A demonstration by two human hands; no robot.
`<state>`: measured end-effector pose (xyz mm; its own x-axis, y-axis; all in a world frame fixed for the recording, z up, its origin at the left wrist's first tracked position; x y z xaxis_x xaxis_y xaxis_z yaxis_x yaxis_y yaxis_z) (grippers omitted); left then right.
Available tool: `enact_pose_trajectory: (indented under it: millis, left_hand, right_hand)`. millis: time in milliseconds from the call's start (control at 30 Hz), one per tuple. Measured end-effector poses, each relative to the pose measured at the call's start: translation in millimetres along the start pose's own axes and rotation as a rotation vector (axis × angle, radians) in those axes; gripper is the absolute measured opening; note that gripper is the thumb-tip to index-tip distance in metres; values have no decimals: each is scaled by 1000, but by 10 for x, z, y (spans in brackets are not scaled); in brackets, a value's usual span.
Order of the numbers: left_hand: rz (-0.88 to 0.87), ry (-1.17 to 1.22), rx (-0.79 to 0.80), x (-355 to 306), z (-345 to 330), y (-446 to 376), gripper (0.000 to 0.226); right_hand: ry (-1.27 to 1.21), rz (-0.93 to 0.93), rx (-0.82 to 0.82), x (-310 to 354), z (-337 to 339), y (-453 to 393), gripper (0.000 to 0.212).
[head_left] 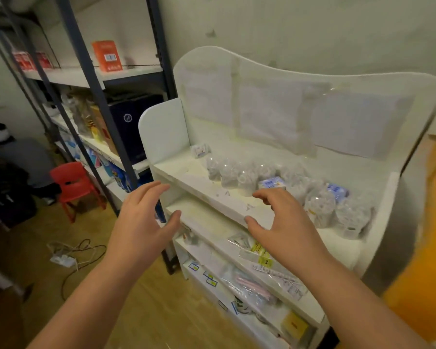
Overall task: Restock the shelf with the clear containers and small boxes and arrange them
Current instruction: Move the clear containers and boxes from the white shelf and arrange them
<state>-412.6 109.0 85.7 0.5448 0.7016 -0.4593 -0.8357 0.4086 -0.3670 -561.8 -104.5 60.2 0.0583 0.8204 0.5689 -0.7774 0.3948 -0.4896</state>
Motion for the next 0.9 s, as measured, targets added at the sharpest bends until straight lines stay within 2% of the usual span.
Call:
enact_pose_trajectory:
  millis: [167, 300, 667, 800, 900]
  left_hand:
    - [17, -49, -15, 191, -74, -591, 62]
    - [32, -36, 14, 303, -261, -1001, 62]
    - [-117, 88, 150, 548, -1266, -2450, 55]
    - [-197, 106, 186, 731, -1642, -3046, 56]
    - [-208, 127, 212, 884, -1887, -3417, 59]
  right_hand:
    - [-60, 20, 17, -52, -344, -643, 41]
    - [-91, -79, -7, -303, -497, -953, 41]
    - [128, -118, 3, -748, -1012, -1891, 43]
    - [230, -105, 66, -753, -1377, -2383, 49]
    - [293, -125, 203, -762, -1661, -2640, 61]
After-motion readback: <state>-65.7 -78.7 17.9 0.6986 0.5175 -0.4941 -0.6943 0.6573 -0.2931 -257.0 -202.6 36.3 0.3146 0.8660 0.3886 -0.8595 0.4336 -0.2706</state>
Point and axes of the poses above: each hand's wrist, its own y-axis away from the middle knuckle, its own z-axis out of the back of the hand, x = y × z, the point moved 4 cm from there along -y, towards the middle knuckle, and after that the axes turned 7 degrees about z, right-handed, at the moved point
